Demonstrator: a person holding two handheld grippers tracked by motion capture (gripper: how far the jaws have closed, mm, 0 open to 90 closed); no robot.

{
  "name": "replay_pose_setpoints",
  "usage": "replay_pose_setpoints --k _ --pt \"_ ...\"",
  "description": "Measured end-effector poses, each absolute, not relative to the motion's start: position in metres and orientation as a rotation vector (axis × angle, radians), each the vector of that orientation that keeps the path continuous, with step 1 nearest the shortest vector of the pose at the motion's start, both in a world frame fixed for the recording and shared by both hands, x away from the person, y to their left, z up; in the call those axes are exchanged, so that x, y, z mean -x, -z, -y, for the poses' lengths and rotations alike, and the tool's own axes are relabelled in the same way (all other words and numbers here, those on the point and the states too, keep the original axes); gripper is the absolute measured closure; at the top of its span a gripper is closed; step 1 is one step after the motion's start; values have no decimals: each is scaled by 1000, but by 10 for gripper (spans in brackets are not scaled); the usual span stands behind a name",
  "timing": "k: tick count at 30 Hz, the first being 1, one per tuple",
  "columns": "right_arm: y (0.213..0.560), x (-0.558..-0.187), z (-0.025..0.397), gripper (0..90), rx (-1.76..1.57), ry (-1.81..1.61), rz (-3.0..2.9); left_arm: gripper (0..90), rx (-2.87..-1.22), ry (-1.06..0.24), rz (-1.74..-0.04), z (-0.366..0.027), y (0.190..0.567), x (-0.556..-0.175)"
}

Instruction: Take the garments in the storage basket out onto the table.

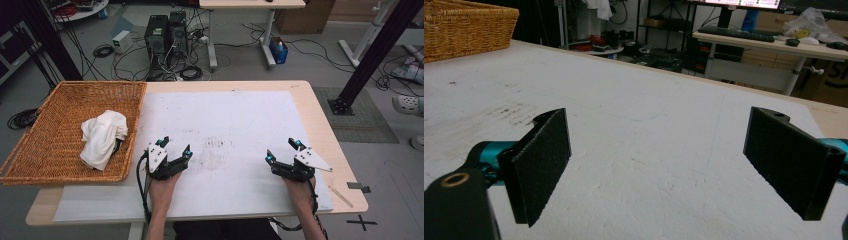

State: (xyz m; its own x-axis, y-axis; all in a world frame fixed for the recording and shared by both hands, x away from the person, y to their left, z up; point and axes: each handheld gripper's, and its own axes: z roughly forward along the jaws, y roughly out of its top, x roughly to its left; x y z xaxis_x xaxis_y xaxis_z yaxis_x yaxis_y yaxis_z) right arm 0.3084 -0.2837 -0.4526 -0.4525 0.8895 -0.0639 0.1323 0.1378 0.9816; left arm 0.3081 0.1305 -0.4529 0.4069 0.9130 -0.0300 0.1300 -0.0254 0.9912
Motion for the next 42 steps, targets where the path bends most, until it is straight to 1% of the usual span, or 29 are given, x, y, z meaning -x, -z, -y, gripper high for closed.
replay_pose_setpoints --k 17,33,42 --pt "453 -308 282 113 -971 -1369 -1734 195 -1478 -843 -992 -129 453 -308" --pt "452 -308 281 113 -968 -1351 -1730 195 -1521 -901 -971 -122 452 -306" --pt "452 -308 281 113 -964 -1347 -1739 195 -1515 -887 -995 -123 451 -307"
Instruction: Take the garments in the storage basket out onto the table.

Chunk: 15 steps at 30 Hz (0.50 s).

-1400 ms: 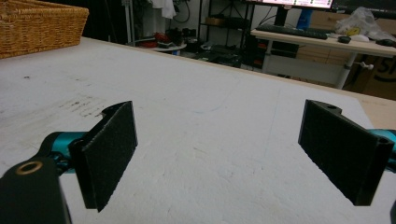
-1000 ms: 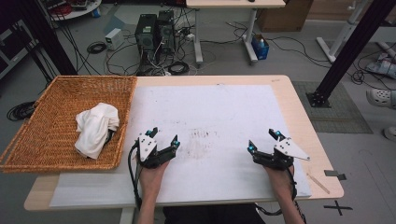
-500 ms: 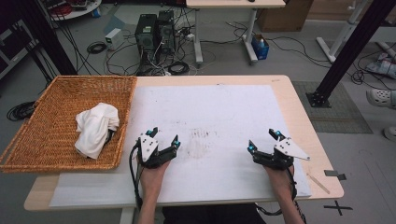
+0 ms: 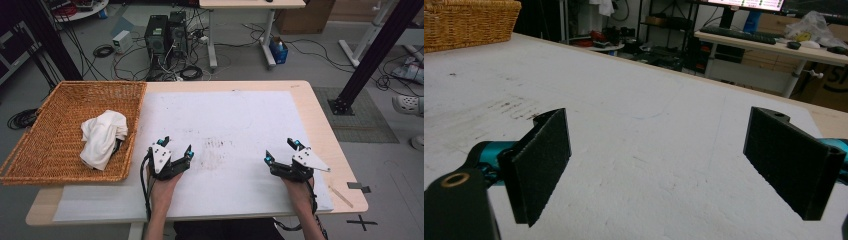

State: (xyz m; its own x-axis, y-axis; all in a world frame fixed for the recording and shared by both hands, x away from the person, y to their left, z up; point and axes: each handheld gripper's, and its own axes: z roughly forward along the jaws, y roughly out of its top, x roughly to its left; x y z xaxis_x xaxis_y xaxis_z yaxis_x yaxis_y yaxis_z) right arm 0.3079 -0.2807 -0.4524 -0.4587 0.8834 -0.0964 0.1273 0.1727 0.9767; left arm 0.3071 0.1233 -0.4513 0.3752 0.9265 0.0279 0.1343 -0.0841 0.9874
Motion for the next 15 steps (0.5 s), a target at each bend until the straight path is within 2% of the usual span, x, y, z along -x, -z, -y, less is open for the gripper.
replay_pose_setpoints --k 6,15 --pt "452 -308 281 113 -955 -1346 -1740 196 -1495 -807 -1026 -125 439 -306" --pt "453 -307 280 113 -952 -1345 -1740 195 -1552 -708 -944 -143 382 -301"
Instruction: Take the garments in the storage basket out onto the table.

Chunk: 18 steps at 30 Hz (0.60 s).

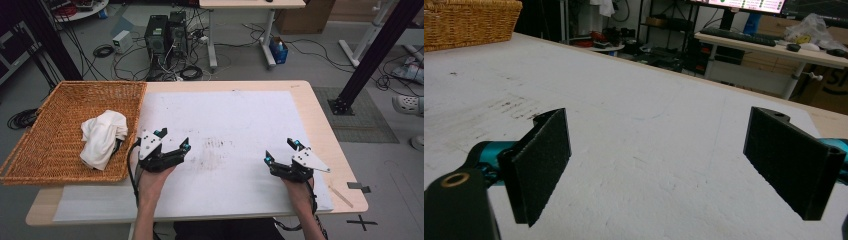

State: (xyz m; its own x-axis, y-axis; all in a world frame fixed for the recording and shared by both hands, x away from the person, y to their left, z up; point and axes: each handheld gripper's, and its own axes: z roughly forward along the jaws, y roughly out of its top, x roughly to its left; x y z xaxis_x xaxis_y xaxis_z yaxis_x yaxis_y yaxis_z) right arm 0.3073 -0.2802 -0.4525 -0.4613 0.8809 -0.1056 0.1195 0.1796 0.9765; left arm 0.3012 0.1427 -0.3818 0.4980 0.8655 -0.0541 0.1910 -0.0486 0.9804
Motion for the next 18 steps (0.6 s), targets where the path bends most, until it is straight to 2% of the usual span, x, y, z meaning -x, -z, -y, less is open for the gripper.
replay_pose_setpoints --k 8,18 --pt "453 -307 280 113 -946 -1346 -1738 195 -1622 -764 -928 -187 341 -297" --pt "453 -307 280 113 -945 -1349 -1740 195 -1634 -860 -1057 -259 321 -313"
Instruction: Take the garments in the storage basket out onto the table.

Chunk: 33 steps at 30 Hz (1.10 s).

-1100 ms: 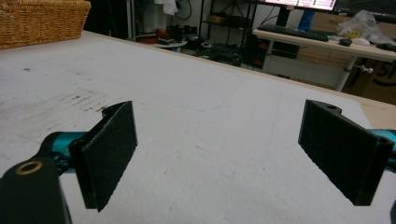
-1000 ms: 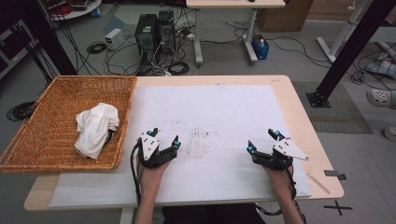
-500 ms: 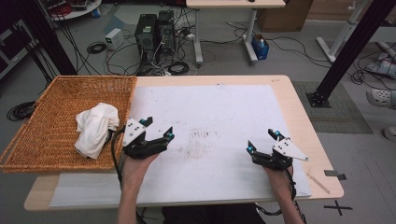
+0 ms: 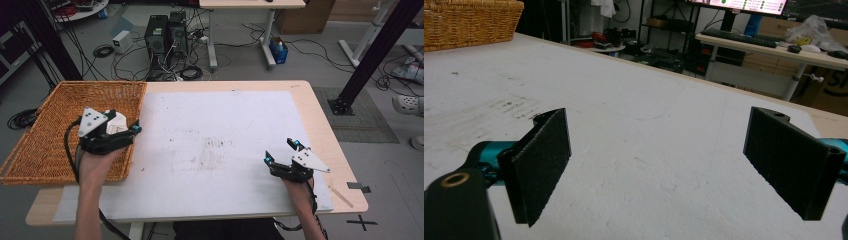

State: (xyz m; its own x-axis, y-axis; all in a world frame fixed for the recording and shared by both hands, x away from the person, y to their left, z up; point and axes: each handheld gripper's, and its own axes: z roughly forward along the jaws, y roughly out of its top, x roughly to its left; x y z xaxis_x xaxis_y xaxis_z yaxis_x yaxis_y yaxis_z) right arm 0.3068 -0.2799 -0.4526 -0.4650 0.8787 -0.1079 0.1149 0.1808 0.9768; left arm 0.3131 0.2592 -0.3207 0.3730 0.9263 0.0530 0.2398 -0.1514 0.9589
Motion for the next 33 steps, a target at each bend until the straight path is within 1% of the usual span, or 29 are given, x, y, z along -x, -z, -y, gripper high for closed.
replay_pose_setpoints --k 3,5,7,9,11,12,13,14,15,17,21,25,28,33 --pt "453 -307 280 113 -944 -1349 -1740 195 -1726 -889 -1153 -284 330 -329" --pt "453 -307 280 113 -944 -1349 -1740 195 -1769 -859 -1231 -302 341 -342" --pt "453 -307 280 113 -944 -1349 -1741 195 -1772 -809 -1315 -318 352 -352" --pt "453 -307 280 113 -944 -1349 -1742 195 -1785 -775 -1347 -332 361 -360" --pt "453 -307 280 113 -944 -1348 -1742 193 -1778 -717 -1427 -345 371 -369" --pt "453 -307 280 113 -948 -1350 -1742 193 -1778 -717 -1427 -345 371 -369" --pt "453 -307 280 113 -947 -1350 -1743 193 -1771 -705 -1481 -355 377 -375" --pt "453 -307 280 113 -947 -1350 -1743 193 -1771 -705 -1481 -355 377 -375" --pt "453 -307 280 113 -946 -1349 -1742 191 -1757 -661 -1528 -364 383 -380" --pt "453 -307 280 113 -947 -1348 -1741 185 -1777 -631 -1552 -369 390 -385" --pt "453 -307 280 114 -945 -1345 -1739 182 -1820 -601 -1541 -367 401 -392" --pt "453 -307 280 114 -943 -1339 -1741 150 -1880 -581 -1561 -363 416 -398" --pt "453 -307 279 113 -942 -1336 -1739 130 -1932 -616 -1547 -360 424 -399" --pt "453 -307 279 113 -942 -1334 -1740 99 -1908 -611 -1569 -360 429 -400"
